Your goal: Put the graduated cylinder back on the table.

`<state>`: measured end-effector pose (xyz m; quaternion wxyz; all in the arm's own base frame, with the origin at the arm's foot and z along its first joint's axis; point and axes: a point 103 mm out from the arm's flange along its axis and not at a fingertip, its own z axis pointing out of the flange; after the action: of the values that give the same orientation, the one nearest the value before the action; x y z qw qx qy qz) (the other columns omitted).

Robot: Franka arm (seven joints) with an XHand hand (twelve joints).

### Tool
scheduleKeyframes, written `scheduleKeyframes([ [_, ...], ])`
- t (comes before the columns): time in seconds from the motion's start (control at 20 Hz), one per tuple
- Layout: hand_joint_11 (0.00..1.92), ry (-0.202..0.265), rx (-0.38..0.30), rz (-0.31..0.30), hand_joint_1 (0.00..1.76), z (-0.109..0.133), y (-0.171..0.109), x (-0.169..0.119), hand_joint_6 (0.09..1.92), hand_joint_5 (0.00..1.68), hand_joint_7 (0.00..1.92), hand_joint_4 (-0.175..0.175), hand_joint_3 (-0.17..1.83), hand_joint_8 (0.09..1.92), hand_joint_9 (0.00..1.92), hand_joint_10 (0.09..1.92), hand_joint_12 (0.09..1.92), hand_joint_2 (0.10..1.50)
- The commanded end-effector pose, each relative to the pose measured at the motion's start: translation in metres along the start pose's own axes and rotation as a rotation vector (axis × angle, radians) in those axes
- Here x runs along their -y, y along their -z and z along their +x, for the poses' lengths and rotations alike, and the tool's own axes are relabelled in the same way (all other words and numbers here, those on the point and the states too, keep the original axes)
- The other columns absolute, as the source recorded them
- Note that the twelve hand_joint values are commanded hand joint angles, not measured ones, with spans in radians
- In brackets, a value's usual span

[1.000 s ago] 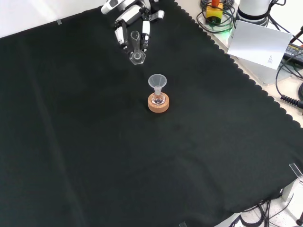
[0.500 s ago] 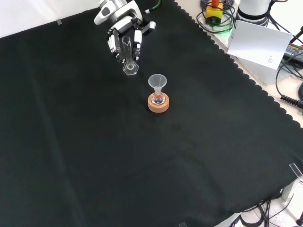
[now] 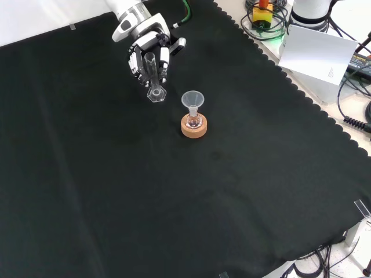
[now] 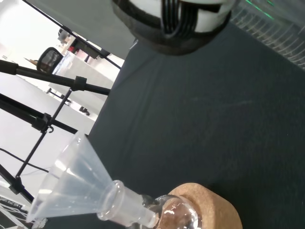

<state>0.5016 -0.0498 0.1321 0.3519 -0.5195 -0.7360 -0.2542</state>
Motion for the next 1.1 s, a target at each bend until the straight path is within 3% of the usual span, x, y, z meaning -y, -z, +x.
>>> scheduleKeyframes([
  [0.05, 1.24, 0.02, -0.036, -0.015, 1.42, -0.014, -0.013, -0.006, 0.5, 1.26, 1.2, -0.175, 0.0, 0.69, 1.53, 0.09, 0.71, 0.97],
  [1.1, 1.18, 0.008, -0.08, -0.04, 1.41, -0.037, -0.023, -0.006, 0.6, 1.21, 1.13, -0.175, 0.0, 0.81, 1.51, 0.09, 0.74, 0.99],
])
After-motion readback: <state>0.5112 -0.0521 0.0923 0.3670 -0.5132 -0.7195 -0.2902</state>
